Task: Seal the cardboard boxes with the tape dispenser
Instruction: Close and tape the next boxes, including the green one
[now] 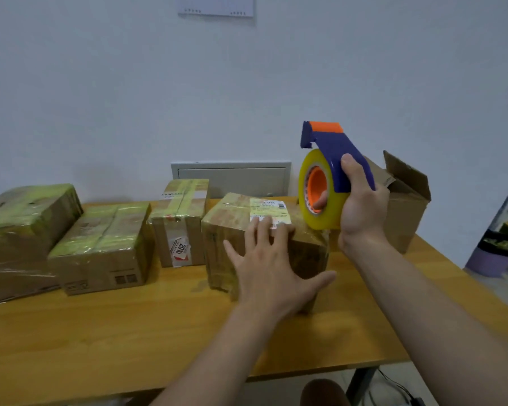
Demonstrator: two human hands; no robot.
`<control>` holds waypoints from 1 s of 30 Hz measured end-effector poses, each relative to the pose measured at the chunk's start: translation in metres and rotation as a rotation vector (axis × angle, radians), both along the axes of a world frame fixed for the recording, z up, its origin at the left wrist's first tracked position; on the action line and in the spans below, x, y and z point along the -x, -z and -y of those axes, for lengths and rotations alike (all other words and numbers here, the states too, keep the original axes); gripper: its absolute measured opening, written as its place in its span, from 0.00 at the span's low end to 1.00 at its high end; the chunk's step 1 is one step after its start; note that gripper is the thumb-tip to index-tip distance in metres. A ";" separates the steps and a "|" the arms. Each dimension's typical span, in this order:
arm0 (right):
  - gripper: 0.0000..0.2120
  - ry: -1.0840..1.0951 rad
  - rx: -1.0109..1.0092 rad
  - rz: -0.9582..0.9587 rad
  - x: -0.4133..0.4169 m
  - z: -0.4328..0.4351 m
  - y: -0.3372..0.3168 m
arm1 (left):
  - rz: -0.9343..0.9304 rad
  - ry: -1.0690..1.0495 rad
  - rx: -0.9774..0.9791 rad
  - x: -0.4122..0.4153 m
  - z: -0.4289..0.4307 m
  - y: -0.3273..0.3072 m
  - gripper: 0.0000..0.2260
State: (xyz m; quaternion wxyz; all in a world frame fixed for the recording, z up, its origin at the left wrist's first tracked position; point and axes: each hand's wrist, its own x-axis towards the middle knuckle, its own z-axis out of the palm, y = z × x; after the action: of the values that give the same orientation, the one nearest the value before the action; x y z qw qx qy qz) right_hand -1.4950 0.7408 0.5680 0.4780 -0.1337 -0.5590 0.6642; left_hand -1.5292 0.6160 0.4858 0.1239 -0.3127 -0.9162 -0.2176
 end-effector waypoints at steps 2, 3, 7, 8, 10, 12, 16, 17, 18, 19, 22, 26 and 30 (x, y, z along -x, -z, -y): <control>0.13 -0.004 0.014 -0.005 0.000 -0.002 0.003 | 0.044 -0.074 -0.071 0.002 -0.014 0.002 0.55; 0.13 -0.012 0.001 -0.002 -0.001 -0.002 0.004 | 0.039 -0.104 -0.107 0.004 -0.019 0.002 0.55; 0.14 -0.086 -0.085 0.018 -0.004 -0.003 0.006 | -0.023 -0.099 -0.227 0.017 -0.022 0.005 0.40; 0.12 -0.117 -0.102 0.022 -0.005 -0.005 0.004 | -0.032 -0.046 -0.265 0.022 -0.017 0.006 0.38; 0.10 -0.199 -0.133 0.046 -0.007 -0.011 -0.002 | 0.005 0.119 -0.361 0.035 0.001 0.008 0.33; 0.12 -0.301 -0.149 0.091 -0.009 -0.017 -0.010 | 0.121 0.312 -0.430 0.050 0.024 0.007 0.31; 0.24 -0.463 -0.140 0.165 -0.005 -0.023 -0.017 | 0.341 0.534 -0.505 0.083 0.064 0.000 0.26; 0.26 -0.521 -0.117 0.182 -0.004 -0.025 -0.017 | 0.377 0.546 -0.512 0.089 0.072 -0.002 0.25; 0.27 -0.592 -0.091 0.204 -0.004 -0.028 -0.017 | 0.403 0.550 -0.518 0.095 0.078 -0.003 0.24; 0.27 -0.666 -0.070 0.236 -0.005 -0.032 -0.018 | 0.416 0.552 -0.519 0.099 0.084 -0.004 0.24; 0.25 -0.823 -0.092 0.360 -0.008 -0.044 -0.022 | 0.375 0.567 -0.481 0.102 0.091 -0.003 0.22; 0.34 -0.961 -0.151 0.429 -0.007 -0.055 -0.029 | 0.329 0.607 -0.407 0.098 0.083 -0.007 0.25; 0.41 -1.037 -0.234 0.463 -0.006 -0.061 -0.033 | 0.317 0.582 -0.427 0.093 0.073 -0.013 0.26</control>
State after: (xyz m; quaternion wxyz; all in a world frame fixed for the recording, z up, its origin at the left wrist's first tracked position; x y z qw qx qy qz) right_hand -1.4886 0.8022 0.6011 -0.0330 0.0697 -0.7110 0.6989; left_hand -1.6226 0.5431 0.4988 -0.0238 -0.4889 -0.7312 -0.4751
